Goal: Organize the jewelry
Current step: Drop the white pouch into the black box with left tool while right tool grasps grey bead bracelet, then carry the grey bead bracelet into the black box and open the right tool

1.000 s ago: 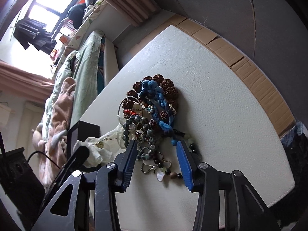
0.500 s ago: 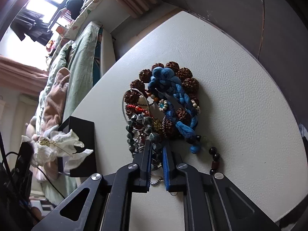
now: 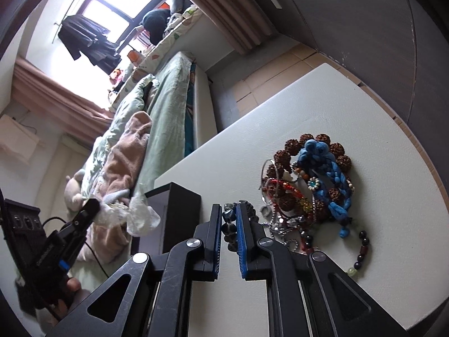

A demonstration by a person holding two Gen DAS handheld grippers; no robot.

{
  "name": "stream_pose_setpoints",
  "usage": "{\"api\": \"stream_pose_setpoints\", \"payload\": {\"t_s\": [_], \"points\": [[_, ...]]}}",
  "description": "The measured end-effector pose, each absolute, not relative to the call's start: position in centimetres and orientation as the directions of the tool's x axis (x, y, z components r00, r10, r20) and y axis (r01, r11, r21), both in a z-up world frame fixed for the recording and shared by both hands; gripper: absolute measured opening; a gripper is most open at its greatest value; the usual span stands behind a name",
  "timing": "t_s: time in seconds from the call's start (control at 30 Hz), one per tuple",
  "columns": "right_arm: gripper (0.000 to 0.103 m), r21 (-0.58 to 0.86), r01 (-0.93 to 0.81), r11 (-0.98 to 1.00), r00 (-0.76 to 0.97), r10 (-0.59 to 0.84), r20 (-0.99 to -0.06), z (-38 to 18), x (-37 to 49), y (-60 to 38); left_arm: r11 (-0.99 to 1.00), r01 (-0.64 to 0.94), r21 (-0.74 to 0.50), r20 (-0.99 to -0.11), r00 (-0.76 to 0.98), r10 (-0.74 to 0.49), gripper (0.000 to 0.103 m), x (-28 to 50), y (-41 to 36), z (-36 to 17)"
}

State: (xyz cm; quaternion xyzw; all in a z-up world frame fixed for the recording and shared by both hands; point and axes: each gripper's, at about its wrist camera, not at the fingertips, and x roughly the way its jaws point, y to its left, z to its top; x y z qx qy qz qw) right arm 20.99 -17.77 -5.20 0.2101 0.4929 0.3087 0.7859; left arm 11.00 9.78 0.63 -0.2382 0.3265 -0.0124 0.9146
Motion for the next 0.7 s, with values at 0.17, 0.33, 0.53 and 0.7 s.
{"api": "stream_pose_setpoints", "payload": {"t_s": [0.17,0.33,0.53,0.7], "points": [[0.012,0.667,-0.32,0.673,0.335,0.739,-0.584,-4.2,20.5,-16.4,0.879,-0.165,-0.447,-0.576,0.805,-0.143,0.1,10.1,10.4,0.8],[0.012,0.696,-0.369,0.616,0.332,0.787,-0.52,-3.3,19.8,-14.3,0.886,-0.218,-0.409,-0.594,0.801,-0.077,0.1,9.3,11.4,1.2],[0.012,0.726,-0.426,0.54,0.309,0.841,-0.444,-2.5,18.9,-11.3,0.878,-0.266,-0.399,-0.601,0.799,-0.031,0.1,7.9,13.2,1.3],[0.012,0.734,-0.477,0.484,0.279,0.875,-0.396,-2.1,18.3,-8.9,0.872,-0.294,-0.393,-0.605,0.796,-0.004,0.1,7.0,13.9,1.3]]}}
